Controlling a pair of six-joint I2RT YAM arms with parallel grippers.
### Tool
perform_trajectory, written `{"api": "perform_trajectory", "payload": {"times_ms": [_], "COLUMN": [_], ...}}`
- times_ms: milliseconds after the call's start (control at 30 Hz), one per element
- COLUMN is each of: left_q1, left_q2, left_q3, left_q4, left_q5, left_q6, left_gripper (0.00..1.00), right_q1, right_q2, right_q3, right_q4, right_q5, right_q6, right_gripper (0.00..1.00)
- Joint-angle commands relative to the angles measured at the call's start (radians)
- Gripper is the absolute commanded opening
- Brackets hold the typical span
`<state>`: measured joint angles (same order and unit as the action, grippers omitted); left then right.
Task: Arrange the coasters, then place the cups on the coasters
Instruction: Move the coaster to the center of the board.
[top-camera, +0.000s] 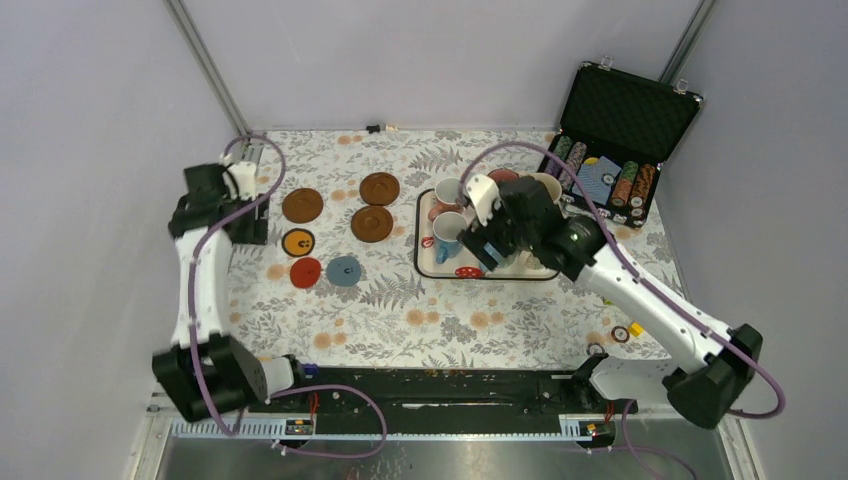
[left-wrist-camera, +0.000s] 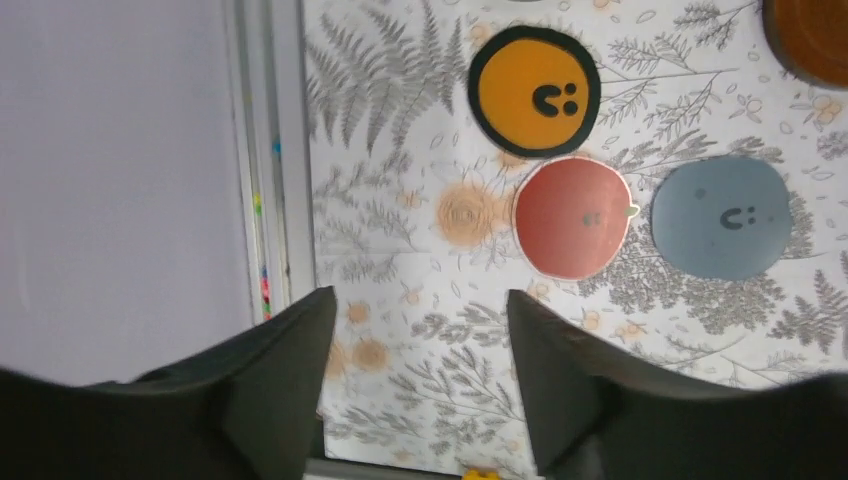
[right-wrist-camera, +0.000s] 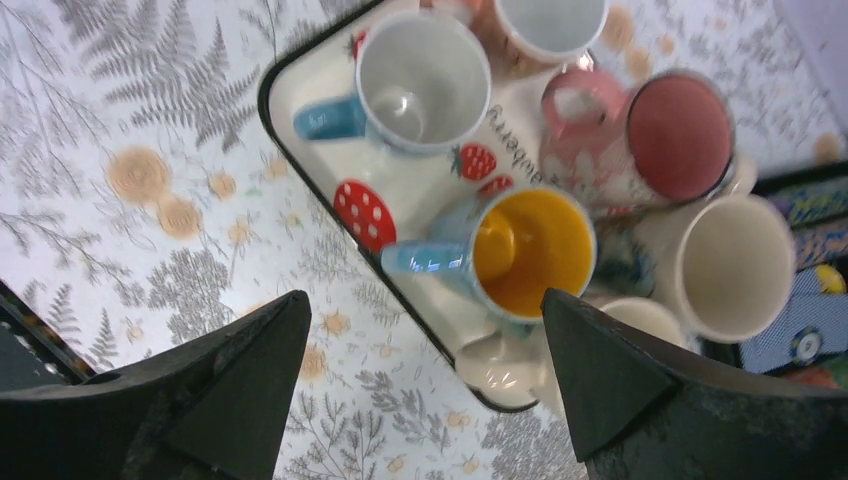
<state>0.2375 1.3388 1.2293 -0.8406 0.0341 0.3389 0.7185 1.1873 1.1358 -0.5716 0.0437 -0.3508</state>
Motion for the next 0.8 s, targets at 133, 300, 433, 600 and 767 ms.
{"api": "perform_trajectory", "payload": {"times_ms": [133,300,433,600,767], "left_q1": [0.158,0.209,0.230,0.257,0.278], "left_q2": [-0.368,-0.587,-0.674,-0.652,-0.615], "left_q3": [-0.319,-0.428,-0.465,-0.468,-0.459], "left_q4": [0.078,0.163,0.185,0.176,0.169], "left_q5": [0.208,0.346,0.368,0.395,0.394], "left_q6": [-0.004,-0.086,-0.093,-0.081,-0.081], "left_gripper": [0.93,0.99,0.99,0.99,0.99], "right_q1": [0.111,0.184,0.193,0.193,0.193], "right_q2": [0.377,0.728,0.991,1.213,1.285], "right_q3": [0.438,0.772,1.074,1.326,1.325], "right_q4": [-0.055,-0.180,-0.335,-0.444,-0.402], "right_q5": [0.003,0.134,0.132,0.106,0.114], "right_q6": [-0.048,-0.034,0.017,0.044,0.015], "right_gripper": [1.00,1.00,1.00,0.99,0.97]}}
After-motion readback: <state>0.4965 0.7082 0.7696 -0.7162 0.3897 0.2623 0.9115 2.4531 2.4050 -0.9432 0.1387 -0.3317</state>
